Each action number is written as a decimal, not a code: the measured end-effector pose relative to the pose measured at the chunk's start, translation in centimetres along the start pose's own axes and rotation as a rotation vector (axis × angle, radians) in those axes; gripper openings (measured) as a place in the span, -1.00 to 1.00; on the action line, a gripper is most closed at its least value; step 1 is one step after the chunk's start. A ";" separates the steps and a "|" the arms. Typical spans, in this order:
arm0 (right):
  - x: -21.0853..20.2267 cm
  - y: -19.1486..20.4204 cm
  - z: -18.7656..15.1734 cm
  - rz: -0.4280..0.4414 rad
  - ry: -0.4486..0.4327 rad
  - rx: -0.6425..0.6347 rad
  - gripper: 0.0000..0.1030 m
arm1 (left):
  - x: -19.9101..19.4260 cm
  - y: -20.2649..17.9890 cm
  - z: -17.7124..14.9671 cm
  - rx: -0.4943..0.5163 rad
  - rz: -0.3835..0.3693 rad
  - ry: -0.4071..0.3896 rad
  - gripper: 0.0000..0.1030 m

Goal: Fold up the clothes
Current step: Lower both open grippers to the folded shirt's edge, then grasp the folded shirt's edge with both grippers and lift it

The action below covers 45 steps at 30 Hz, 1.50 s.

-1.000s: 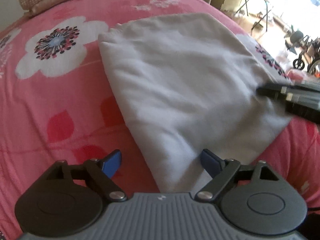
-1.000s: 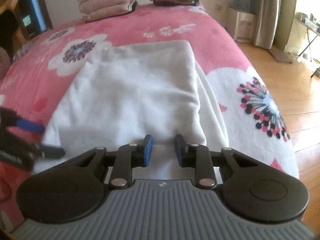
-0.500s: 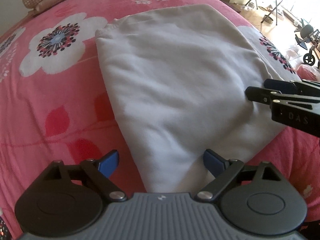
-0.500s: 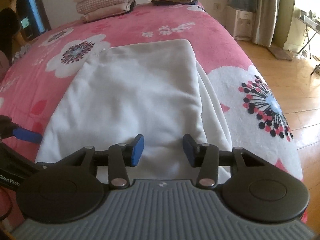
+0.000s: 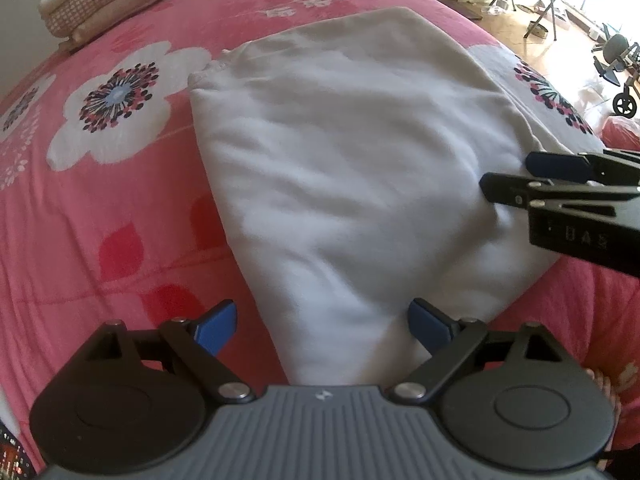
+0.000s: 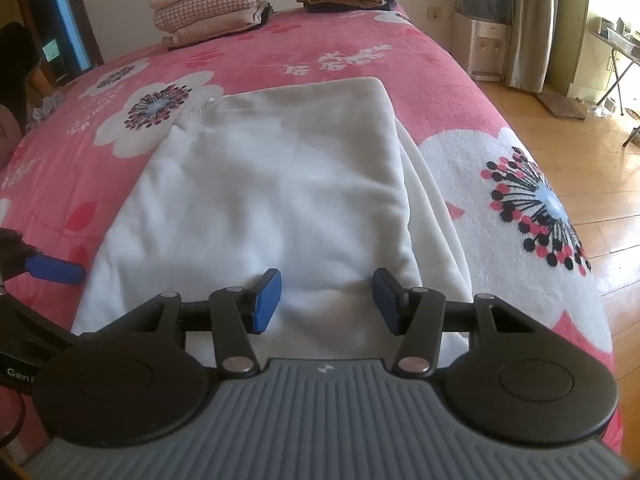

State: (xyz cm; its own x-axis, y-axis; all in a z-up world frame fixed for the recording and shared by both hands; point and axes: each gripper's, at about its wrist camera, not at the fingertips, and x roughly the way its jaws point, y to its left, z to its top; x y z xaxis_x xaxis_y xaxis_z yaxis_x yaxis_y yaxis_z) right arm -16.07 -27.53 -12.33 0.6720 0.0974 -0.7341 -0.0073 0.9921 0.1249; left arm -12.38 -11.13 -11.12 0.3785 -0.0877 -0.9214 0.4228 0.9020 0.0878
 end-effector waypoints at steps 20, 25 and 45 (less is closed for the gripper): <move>0.0 0.4 -0.2 -0.013 0.003 -0.025 0.05 | 0.2 0.8 -0.1 -0.055 -0.030 0.036 0.86; 0.0 0.4 -0.3 -0.009 -0.001 -0.024 0.06 | 0.4 1.4 -0.1 -0.087 -0.049 0.051 0.89; 0.0 -8.0 5.2 0.151 -0.097 0.227 0.21 | 1.0 11.0 1.2 -0.449 -0.441 -0.122 0.81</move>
State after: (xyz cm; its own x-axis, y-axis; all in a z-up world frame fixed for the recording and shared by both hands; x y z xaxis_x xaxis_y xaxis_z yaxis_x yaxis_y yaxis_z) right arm -12.14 -35.90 -9.91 0.7439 0.2238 -0.6297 0.0458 0.9230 0.3821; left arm -6.34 -1.78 -10.63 0.3504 -0.5143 -0.7827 0.1844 0.8572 -0.4808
